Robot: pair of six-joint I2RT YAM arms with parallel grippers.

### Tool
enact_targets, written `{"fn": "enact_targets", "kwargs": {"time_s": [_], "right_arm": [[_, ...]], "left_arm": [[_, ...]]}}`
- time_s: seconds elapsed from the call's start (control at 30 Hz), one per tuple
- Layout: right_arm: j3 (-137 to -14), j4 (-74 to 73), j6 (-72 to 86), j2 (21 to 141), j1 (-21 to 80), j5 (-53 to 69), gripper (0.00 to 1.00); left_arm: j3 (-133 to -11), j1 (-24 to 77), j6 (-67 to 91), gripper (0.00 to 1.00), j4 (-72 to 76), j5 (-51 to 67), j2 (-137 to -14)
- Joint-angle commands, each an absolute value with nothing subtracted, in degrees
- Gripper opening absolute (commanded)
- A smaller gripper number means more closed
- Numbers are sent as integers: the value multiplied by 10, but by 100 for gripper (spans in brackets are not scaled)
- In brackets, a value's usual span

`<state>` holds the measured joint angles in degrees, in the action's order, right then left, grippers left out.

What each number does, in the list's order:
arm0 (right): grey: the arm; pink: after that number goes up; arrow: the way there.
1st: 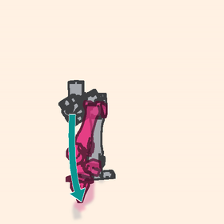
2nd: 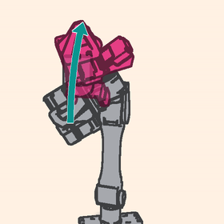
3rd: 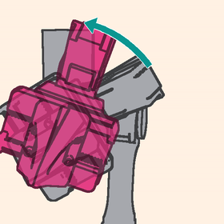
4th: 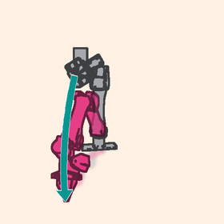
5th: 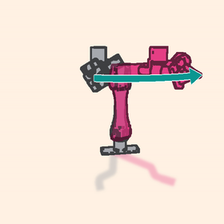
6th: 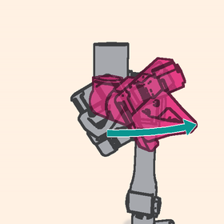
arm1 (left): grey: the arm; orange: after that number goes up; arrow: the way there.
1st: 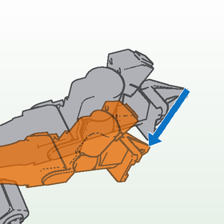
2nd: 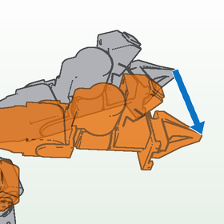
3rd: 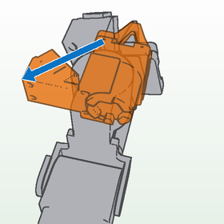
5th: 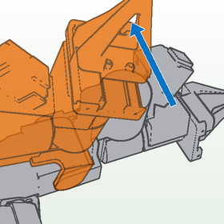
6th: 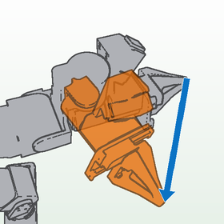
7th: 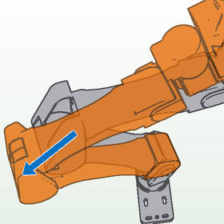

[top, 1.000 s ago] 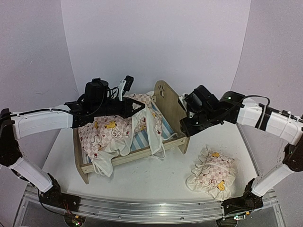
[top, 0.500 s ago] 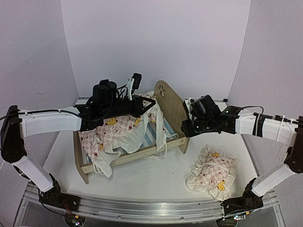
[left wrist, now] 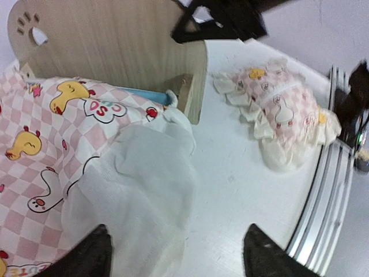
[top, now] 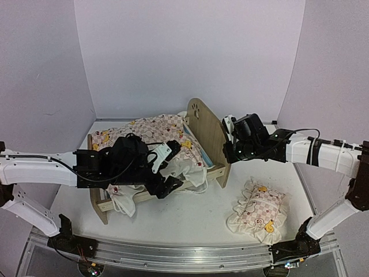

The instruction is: Set up the pet bed

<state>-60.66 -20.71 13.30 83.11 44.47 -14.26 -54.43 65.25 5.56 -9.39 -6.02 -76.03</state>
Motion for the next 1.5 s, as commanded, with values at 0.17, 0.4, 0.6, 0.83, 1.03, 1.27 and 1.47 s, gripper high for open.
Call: {"fn": "enact_targets", "kwargs": {"time_s": [0.17, 0.4, 0.6, 0.83, 1.03, 1.27, 1.47], "right_arm": [[-617, -142, 125, 826, 448, -83, 0], [-608, -131, 134, 826, 447, -64, 0], [-613, -131, 133, 826, 447, -51, 0], [-610, -129, 136, 817, 447, -44, 0], [-613, -128, 137, 817, 447, -33, 0], [-617, -126, 140, 822, 447, -22, 0], [-616, -118, 145, 824, 447, -11, 0]], "left_arm": [[-654, 730, -240, 94, -52, -135, -802], [-703, 712, -370, 80, -38, -145, -931], [-731, 684, -402, 87, -32, -133, -986], [-737, 670, -410, 60, -31, -166, -1017], [-756, 670, -407, 33, -66, -159, -1030], [-766, 670, -399, 2, -86, -140, -1034], [-768, 667, -358, 0, -69, -123, -1024]]}}
